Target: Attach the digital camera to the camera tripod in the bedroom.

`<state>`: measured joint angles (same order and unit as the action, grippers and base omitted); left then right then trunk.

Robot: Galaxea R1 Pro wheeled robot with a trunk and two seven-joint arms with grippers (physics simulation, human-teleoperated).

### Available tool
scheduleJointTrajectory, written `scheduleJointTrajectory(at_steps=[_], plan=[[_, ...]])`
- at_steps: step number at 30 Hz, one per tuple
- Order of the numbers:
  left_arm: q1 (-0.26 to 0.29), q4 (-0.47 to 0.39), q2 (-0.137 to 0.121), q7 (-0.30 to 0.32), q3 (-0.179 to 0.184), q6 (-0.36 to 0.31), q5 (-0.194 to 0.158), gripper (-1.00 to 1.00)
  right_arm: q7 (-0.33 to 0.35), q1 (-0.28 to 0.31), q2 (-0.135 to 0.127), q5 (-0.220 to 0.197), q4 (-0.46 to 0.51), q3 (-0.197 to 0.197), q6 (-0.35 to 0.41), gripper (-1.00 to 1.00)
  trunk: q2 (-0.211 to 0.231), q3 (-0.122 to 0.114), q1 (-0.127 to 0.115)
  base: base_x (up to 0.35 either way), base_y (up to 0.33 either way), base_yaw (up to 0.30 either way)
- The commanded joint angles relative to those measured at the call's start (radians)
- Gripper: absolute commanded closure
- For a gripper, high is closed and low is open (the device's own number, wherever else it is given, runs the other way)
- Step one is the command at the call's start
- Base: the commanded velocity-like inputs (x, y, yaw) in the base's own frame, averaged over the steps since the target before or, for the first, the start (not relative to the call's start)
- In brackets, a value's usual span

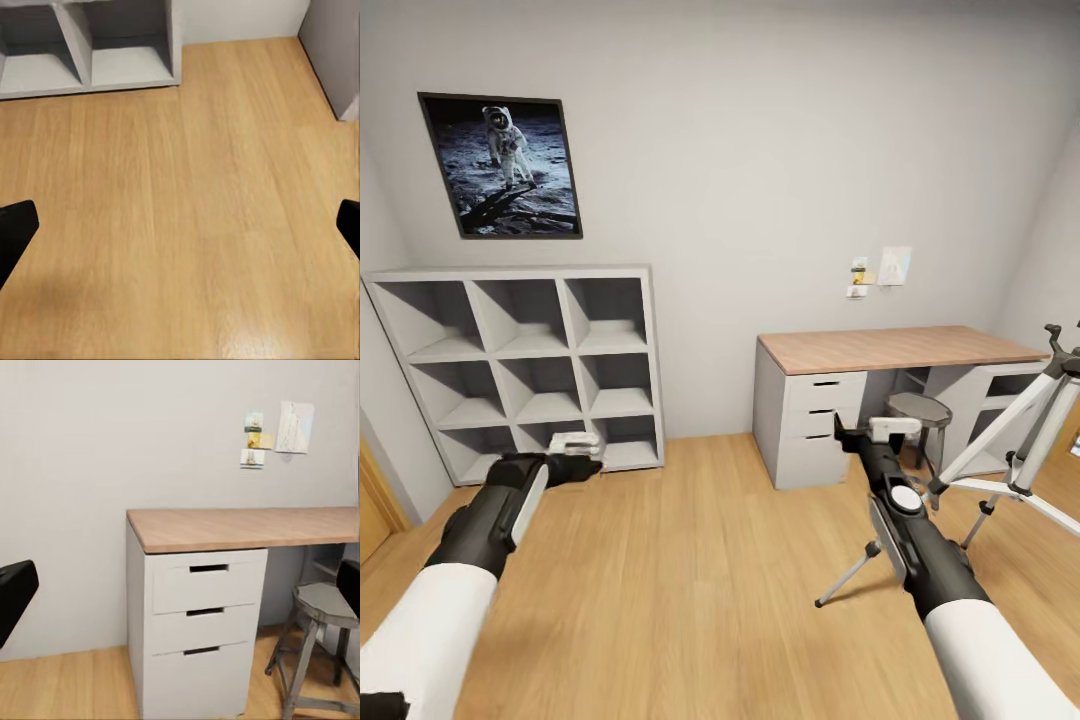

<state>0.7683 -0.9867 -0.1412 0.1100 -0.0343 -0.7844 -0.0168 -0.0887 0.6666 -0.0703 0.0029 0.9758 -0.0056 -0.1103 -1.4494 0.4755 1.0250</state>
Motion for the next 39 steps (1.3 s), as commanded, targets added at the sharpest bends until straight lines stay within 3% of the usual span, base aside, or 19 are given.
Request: scheduleJointTrajectory(at_steps=[1,4,6,7,9,12,14,16,22,27,34,37,38,39], plan=[[0.017,0.002,0.0,0.005,-0.008,-0.007,-0.003,-1.0,-0.004,0.009,0.0,0.0,0.0,0.001,-0.004,-1.0,-0.001,0.001,0.0,0.0,0.0,0.0],[0.051,-0.048,-0.003,0.021,-0.051,-0.006,-0.008,-1.0,-0.004,0.029,0.004,-0.002,0.0,0.002,-0.008,-1.0,-0.001,0.001,0.0,0.0,0.0,0.0],[0.054,-0.066,0.004,0.07,-0.065,-0.005,-0.01,-1.0,-0.003,0.034,0.012,-0.001,-0.002,0.004,-0.008,-1.0,-0.001,0.001,0.0,0.0,0.0,0.0],[0.053,-0.056,0.015,0.129,-0.066,-0.004,-0.01,-1.0,-0.003,0.036,0.022,-0.001,-0.004,0.006,-0.008,-1.0,-0.001,0.001,0.0,0.0,0.0,0.0],[0.053,-0.021,0.032,0.253,-0.049,0.004,-0.008,-1.0,-0.003,0.037,0.035,0.0,-0.009,0.012,-0.009,-1.0,-0.001,0.001,0.0,0.0,0.0,0.0],[0.053,0.042,0.04,0.491,0.03,0.061,-0.004,-1.0,-0.001,0.036,0.046,0.001,-0.018,0.045,-0.01,-1.0,-0.001,0.001,0.0,0.0,0.0,0.0],[0.052,0.067,0.027,0.593,0.066,0.12,-0.003,-1.0,0.0,0.035,0.049,0.001,-0.02,0.066,-0.011,-1.0,-0.001,0.001,0.0,0.0,0.0,0.0],[0.052,0.08,0.003,0.656,0.084,0.176,-0.004,-1.0,0.001,0.035,0.051,0.001,-0.022,0.079,-0.011,-1.0,-0.001,0.001,0.0,0.0,0.0,0.0],[0.052,0.092,-0.032,0.731,0.097,0.23,-0.009,-1.0,0.002,0.035,0.052,0.0,-0.024,0.091,-0.012,-1.0,-0.001,0.001,0.0,0.0,0.0,0.0],[0.053,0.094,-0.043,0.749,0.1,0.239,-0.01,-1.0,0.001,0.034,0.052,0.0,-0.025,0.093,-0.011,-1.0,-0.001,0.001,0.0,0.0,0.0,0.0],[0.053,0.092,-0.046,0.765,0.101,0.244,-0.01,-1.0,0.001,0.034,0.053,0.001,-0.025,0.108,-0.012,-1.0,-0.05,0.023,0.027,0.0,0.0,0.0],[0.053,0.088,-0.047,0.814,0.102,0.246,-0.011,-1.0,0.005,0.032,0.052,0.001,-0.025,0.136,-0.012,-1.0,-0.071,0.033,0.038,0.0,0.0,0.0],[0.052,0.104,-0.05,0.887,0.103,0.249,-0.007,-1.0,0.029,0.027,0.052,0.003,-0.025,0.159,-0.012,-1.0,-0.078,0.036,0.042,0.0,0.0,0.0],[0.052,0.105,-0.051,0.89,0.103,0.249,-0.007,-1.0,0.031,0.027,0.052,0.003,-0.025,0.159,-0.012,-1.0,-0.085,0.039,0.046,0.0,0.0,0.0]])
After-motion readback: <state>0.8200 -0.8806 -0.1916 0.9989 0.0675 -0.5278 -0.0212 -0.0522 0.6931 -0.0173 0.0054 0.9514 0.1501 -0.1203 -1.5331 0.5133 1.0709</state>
